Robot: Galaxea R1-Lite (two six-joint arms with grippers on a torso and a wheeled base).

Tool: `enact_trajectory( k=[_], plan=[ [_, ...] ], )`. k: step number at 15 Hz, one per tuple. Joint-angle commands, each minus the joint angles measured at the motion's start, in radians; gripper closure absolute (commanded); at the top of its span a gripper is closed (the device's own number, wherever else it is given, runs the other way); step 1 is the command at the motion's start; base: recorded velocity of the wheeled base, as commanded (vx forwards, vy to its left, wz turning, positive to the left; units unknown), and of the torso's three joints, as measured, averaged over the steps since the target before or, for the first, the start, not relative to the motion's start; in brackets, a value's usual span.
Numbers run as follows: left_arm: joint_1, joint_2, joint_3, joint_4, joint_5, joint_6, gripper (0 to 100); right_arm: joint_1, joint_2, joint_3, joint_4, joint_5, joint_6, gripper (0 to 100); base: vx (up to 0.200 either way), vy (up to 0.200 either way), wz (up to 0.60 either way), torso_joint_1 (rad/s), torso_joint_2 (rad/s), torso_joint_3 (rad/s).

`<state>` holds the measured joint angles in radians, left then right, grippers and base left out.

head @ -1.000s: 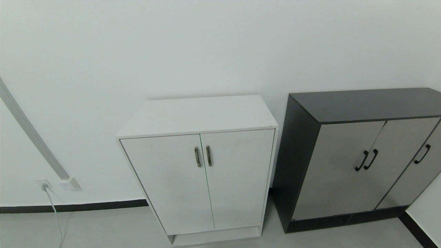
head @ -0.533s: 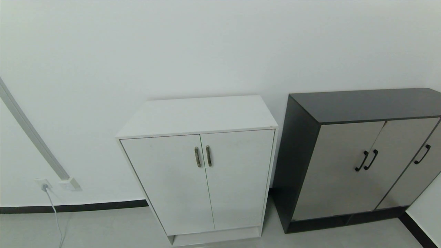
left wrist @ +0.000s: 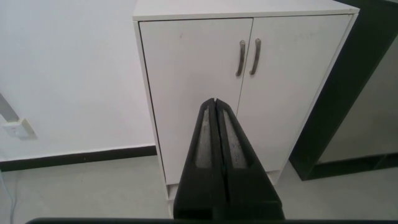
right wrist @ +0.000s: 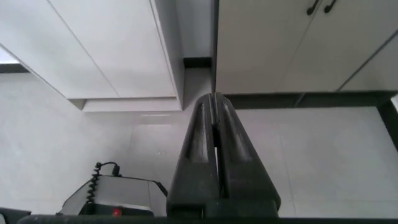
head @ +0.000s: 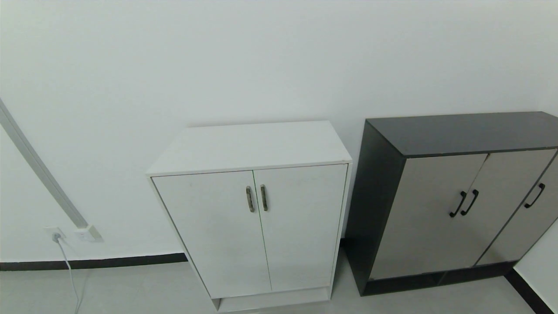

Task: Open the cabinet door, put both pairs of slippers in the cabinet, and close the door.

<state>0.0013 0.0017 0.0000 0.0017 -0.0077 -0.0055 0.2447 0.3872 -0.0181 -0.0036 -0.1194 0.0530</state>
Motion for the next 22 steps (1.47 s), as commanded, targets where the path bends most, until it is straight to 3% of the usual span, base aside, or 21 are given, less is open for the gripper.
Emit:
enact_trajectory(
  k=[1, 4, 7, 8, 10, 12, 15, 17, 20, 22],
  plan=[
    [0.0, 0.0, 0.0, 0.0, 0.0, -0.001, 100, 0.03, -0.037, 0.0, -0.004, 0.003, -0.019, 100, 0.0, 0.0, 0.0, 0.0, 0.0, 0.0],
    [0.0, 0.0, 0.0, 0.0, 0.0, -0.001, 100, 0.146, -0.091, 0.001, -0.007, 0.001, -0.127, 100, 0.0, 0.0, 0.0, 0.0, 0.0, 0.0],
    [0.0, 0.0, 0.0, 0.0, 0.0, -0.001, 100, 0.134, -0.065, -0.003, -0.007, -0.043, -0.133, 100, 0.0, 0.0, 0.0, 0.0, 0.0, 0.0],
    [0.0, 0.0, 0.0, 0.0, 0.0, -0.001, 100, 0.085, -0.059, -0.003, -0.007, -0.115, -0.125, 100, 0.0, 0.0, 0.0, 0.0, 0.0, 0.0],
    [0.0, 0.0, 0.0, 0.0, 0.0, -0.001, 100, -0.114, -0.125, -0.003, -0.007, -0.117, -0.117, 100, 0.0, 0.0, 0.0, 0.0, 0.0, 0.0],
    [0.0, 0.0, 0.0, 0.0, 0.0, -0.001, 100, -0.232, -0.226, -0.003, -0.006, -0.106, -0.116, 100, 0.0, 0.0, 0.0, 0.0, 0.0, 0.0],
    [0.0, 0.0, 0.0, 0.0, 0.0, -0.001, 100, -0.225, -0.346, 0.004, -0.007, 0.043, -0.048, 100, 0.0, 0.0, 0.0, 0.0, 0.0, 0.0],
    [0.0, 0.0, 0.0, 0.0, 0.0, -0.001, 100, -0.228, -0.352, 0.007, -0.004, 0.07, -0.004, 100, 0.0, 0.0, 0.0, 0.0, 0.0, 0.0],
    [0.0, 0.0, 0.0, 0.0, 0.0, -0.001, 100, -0.242, -0.384, 0.018, 0.004, 0.198, -0.108, 100, 0.0, 0.0, 0.0, 0.0, 0.0, 0.0],
    [0.0, 0.0, 0.0, 0.0, 0.0, -0.001, 100, -0.242, -0.384, 0.018, 0.005, 0.196, -0.085, 100, 0.0, 0.0, 0.0, 0.0, 0.0, 0.0]
  ],
)
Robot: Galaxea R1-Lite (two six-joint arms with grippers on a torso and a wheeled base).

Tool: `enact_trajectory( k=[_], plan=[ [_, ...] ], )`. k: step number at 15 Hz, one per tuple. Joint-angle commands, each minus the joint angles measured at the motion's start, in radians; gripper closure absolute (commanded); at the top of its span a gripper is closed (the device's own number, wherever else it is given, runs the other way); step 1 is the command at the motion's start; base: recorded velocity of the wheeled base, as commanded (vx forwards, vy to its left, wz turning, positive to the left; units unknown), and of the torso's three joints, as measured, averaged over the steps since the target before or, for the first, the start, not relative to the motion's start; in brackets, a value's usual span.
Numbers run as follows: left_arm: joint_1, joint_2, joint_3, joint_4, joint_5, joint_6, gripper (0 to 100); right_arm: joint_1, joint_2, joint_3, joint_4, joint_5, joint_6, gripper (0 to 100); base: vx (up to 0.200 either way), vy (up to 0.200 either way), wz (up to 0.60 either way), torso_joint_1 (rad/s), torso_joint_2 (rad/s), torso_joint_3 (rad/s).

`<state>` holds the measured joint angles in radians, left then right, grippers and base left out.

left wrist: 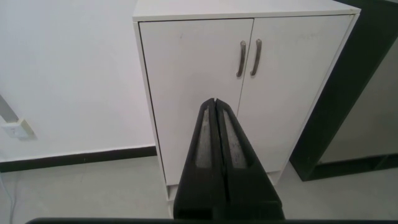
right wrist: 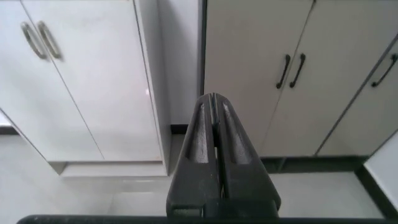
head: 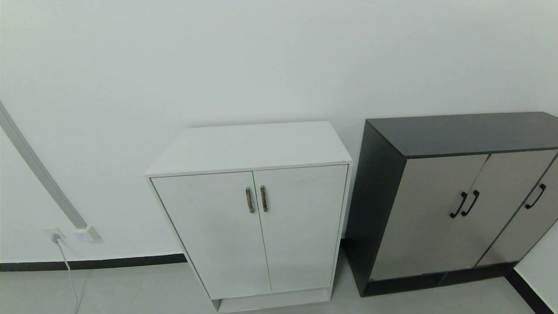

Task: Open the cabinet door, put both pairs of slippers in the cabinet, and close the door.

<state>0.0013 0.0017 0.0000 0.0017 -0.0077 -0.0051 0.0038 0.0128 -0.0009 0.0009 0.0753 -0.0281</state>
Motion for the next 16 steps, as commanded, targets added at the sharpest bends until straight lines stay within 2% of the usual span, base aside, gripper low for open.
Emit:
enact_trajectory(
  k=[1, 5, 7, 16],
  plan=[
    [0.0, 0.0, 0.0, 0.0, 0.0, 0.001, 100, -0.001, -0.011, 0.001, 0.001, 0.0, 0.031, 100, 0.0, 0.0, 0.0, 0.0, 0.0, 0.0],
    [0.0, 0.0, 0.0, 0.0, 0.0, 0.001, 100, -0.001, -0.011, 0.001, -0.002, -0.078, 0.051, 100, 0.0, 0.0, 0.0, 0.0, 0.0, 0.0],
    [0.0, 0.0, 0.0, 0.0, 0.0, -0.001, 100, -0.001, -0.011, 0.001, -0.005, -0.078, 0.099, 100, 0.0, 0.0, 0.0, 0.0, 0.0, 0.0],
    [0.0, 0.0, 0.0, 0.0, 0.0, -0.001, 100, -0.001, -0.011, 0.001, -0.005, -0.077, 0.086, 100, 0.0, 0.0, 0.0, 0.0, 0.0, 0.0]
  ],
)
